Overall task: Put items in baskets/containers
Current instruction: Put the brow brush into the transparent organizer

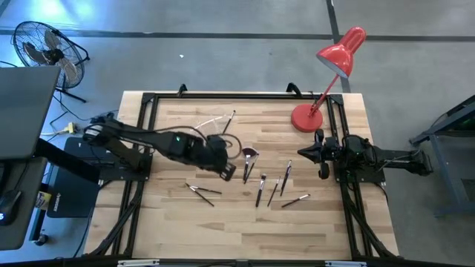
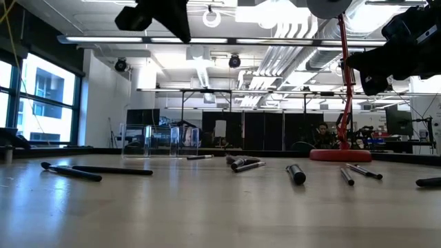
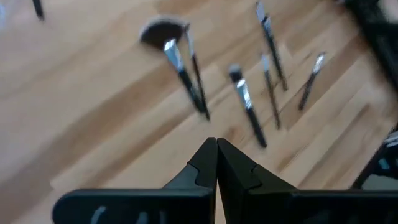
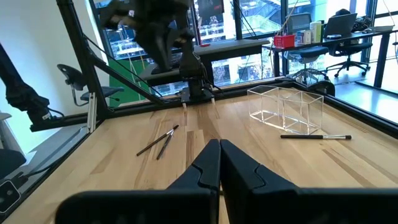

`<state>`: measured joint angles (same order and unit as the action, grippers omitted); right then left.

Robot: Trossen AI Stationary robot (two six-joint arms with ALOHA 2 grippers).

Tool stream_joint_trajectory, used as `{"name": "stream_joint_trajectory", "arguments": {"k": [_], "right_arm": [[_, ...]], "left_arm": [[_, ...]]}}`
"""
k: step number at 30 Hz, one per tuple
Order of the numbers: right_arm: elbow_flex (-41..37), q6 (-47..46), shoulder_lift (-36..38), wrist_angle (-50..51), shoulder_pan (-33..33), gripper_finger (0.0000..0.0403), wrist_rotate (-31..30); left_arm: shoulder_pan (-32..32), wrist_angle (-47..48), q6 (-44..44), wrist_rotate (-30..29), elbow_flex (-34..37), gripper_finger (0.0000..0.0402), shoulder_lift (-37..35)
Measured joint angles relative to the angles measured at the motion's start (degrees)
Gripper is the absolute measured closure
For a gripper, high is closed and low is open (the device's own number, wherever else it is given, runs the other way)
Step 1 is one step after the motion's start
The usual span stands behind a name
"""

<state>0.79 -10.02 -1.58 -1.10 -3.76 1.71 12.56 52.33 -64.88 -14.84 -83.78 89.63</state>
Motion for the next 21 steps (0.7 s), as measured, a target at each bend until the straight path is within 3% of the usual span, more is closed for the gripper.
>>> {"name": "stream_joint_trajectory", "arguments": {"k": [13, 21], "right_arm": [[0.01, 0.00, 0.00, -0.02, 0.01, 0.0402, 0.00], [0.01, 0.00, 0.04, -0.04, 0.01, 0.0402, 0.00]], "left_arm": [[5.44, 1.87, -8.67, -0.72, 1.69, 0.0397, 2.70], [7.56, 0.72, -10.85, 3.10, 5.68, 0.0339, 2.58]]}}
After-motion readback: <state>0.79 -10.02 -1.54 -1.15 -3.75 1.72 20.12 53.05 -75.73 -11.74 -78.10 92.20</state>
